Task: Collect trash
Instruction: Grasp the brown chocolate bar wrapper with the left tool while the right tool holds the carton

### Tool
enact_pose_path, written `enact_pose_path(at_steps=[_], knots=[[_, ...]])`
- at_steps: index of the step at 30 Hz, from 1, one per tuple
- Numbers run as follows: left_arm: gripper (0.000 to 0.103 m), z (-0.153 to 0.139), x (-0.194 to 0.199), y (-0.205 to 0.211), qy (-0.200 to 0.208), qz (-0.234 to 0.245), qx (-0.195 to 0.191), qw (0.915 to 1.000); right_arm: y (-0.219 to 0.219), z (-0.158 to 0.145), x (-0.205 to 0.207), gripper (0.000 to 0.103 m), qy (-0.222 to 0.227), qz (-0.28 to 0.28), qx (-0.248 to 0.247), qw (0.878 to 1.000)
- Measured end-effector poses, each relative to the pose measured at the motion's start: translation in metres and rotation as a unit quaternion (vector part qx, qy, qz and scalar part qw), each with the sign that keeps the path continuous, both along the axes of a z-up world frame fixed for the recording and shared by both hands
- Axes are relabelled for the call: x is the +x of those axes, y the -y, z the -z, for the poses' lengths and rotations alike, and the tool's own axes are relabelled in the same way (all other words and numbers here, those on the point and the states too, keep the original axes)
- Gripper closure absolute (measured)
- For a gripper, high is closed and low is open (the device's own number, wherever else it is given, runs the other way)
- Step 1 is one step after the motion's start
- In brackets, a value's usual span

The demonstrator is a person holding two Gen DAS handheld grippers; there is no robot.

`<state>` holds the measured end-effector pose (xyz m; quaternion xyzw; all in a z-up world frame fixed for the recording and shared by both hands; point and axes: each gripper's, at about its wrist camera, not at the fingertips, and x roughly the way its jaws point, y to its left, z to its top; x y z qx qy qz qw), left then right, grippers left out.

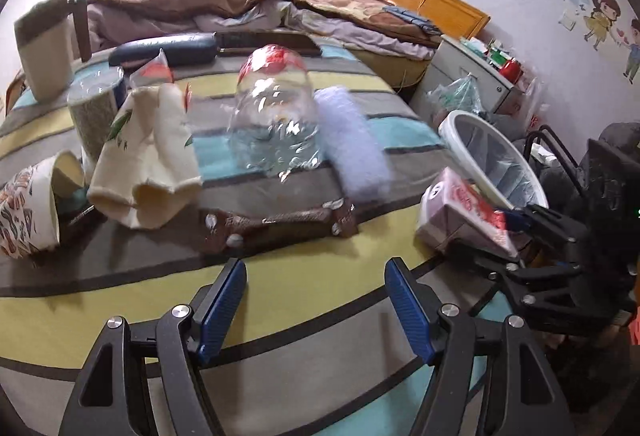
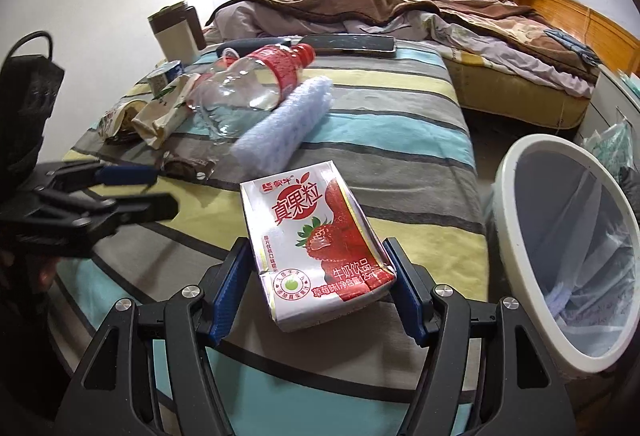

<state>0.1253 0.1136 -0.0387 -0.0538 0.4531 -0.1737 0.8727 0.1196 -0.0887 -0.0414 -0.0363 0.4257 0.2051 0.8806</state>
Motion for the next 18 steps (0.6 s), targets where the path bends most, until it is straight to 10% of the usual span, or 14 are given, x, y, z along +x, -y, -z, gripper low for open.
enact_pose_path(at_steps=[11, 18], knots=[[0.032, 0.001, 0.033, 0.026, 0.033, 0.030, 0.142, 0.9889, 0.005, 0.000, 0.000, 0.036, 0.000, -0.005, 0.007, 1.000], [0.032, 0.006, 0.016, 0.025, 0.000, 0.047, 0.094, 0.9945, 0.006, 0.001, -0.001, 0.036, 0.002, -0.009, 0.007, 1.000]])
